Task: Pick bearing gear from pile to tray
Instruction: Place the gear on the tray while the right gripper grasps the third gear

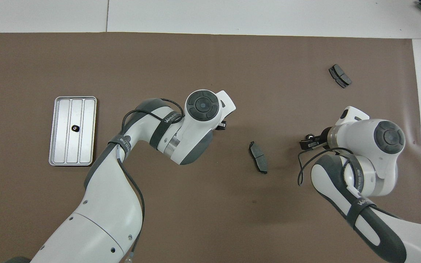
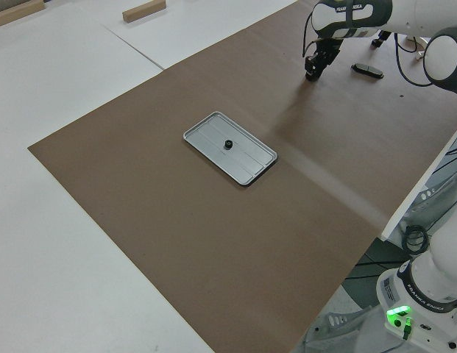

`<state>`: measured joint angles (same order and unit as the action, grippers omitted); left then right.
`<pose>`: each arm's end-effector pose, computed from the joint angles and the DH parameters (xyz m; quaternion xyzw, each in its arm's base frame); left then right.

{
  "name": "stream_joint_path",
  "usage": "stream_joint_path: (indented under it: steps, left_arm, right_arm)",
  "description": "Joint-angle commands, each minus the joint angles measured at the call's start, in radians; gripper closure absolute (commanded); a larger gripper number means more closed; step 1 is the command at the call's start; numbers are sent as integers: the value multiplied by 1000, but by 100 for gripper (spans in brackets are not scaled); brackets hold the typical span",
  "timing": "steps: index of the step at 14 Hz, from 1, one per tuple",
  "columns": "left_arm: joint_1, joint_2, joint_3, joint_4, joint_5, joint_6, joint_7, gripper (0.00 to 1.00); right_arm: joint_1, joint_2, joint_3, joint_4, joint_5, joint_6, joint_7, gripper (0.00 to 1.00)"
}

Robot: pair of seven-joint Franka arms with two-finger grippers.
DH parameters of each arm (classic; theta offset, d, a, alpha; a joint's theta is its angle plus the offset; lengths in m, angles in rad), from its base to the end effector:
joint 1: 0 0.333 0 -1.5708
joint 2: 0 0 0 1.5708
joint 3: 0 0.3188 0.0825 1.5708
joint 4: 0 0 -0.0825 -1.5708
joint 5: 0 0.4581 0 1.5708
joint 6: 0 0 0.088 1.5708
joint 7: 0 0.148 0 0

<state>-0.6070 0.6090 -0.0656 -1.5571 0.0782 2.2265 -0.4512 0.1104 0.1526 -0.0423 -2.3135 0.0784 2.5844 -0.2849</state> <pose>0.6103 -0.4737 0.2171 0.9914 -0.1267 0.0333 0.0054 0.5844 0.0395 0.1931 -0.9876 -0.1441 -0.0610 0.0129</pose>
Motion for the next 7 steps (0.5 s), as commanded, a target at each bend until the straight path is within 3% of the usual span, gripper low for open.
stream_joint_path:
  steps: [1, 4, 7]
  left_arm:
    - [4, 0, 15, -12, 15, -27, 5, 76]
    - [59, -26, 15, 5, 8, -53, 8, 86]
    - [157, -70, 18, 23, -76, -74, 6, 90]
  right_arm:
    - [2, -16, 4, -20, 34, 36, -20, 19]
    - [5, -13, 4, -21, 35, 46, -17, 19]
    - [5, 4, 6, -23, 38, 69, -17, 23]
